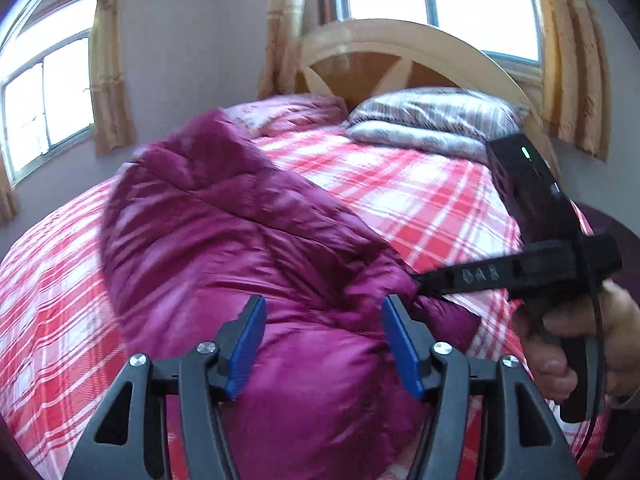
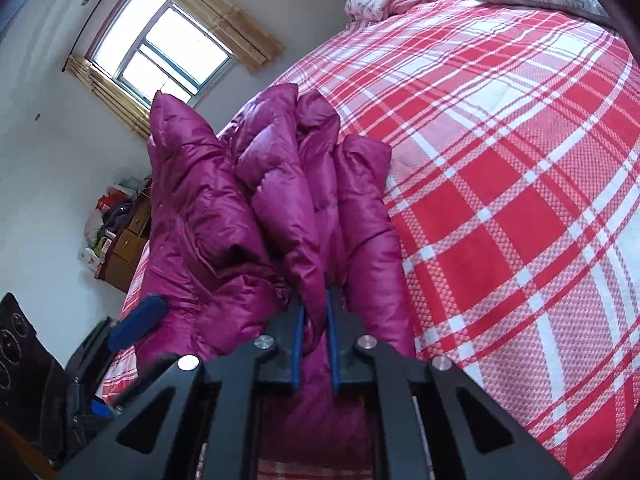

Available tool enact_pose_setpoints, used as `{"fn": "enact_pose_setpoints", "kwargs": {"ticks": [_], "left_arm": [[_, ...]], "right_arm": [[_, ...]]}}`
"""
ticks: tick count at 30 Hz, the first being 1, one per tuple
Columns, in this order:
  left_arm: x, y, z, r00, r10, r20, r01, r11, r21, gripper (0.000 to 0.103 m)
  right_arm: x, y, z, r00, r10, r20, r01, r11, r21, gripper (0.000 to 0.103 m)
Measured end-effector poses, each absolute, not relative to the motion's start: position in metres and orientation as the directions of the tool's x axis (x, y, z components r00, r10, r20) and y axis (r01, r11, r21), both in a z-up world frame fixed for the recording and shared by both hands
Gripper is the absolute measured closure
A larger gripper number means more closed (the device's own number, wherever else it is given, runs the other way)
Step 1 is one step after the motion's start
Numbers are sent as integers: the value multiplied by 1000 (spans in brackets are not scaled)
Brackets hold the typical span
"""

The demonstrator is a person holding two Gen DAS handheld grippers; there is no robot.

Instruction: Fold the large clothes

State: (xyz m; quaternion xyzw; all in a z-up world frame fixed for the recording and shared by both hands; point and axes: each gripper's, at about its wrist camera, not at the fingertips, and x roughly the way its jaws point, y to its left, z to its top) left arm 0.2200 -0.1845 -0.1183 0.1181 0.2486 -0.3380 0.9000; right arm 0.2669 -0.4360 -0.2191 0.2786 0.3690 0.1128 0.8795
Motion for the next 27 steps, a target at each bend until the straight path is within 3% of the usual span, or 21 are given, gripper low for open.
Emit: {"fn": "enact_pose_setpoints", "kwargs": {"ticks": [3,12,14,16,18,19,23,27], "left_arm": [[237,-172,-117,722,-471,-507,566,823,40,26],[265,-181,-142,742,-392,-544,498,865,56,21],[265,-182,-144,743,-387,-546,499,864,66,21],[264,-183,-143,745,-383,-546,499,864,75,21],[265,-185,-143,745,-384,-546,502,862,78,21],[264,-185,-143,745,-386,-544,503,861,76,20],[266,-183,-144,741,-392,-546,503,862,64,20],[265,-182,-141,741,-382,-552,501,863,74,19]], "right_arm": [[265,-429,-217,707,368,-604,11,848,529,91],[256,-420,-211,725,295,-622,17,896,445,91],[247,-421,-202,752,243,-612,52,905,423,84],[237,-418,-187,793,161,-588,86,925,370,60],[229,-412,-170,832,120,-542,79,941,329,46],[227,-407,-164,842,119,-527,66,946,319,44],[238,-391,-166,826,153,-542,27,951,309,44],[248,-386,-184,782,174,-598,24,951,309,60]]}}
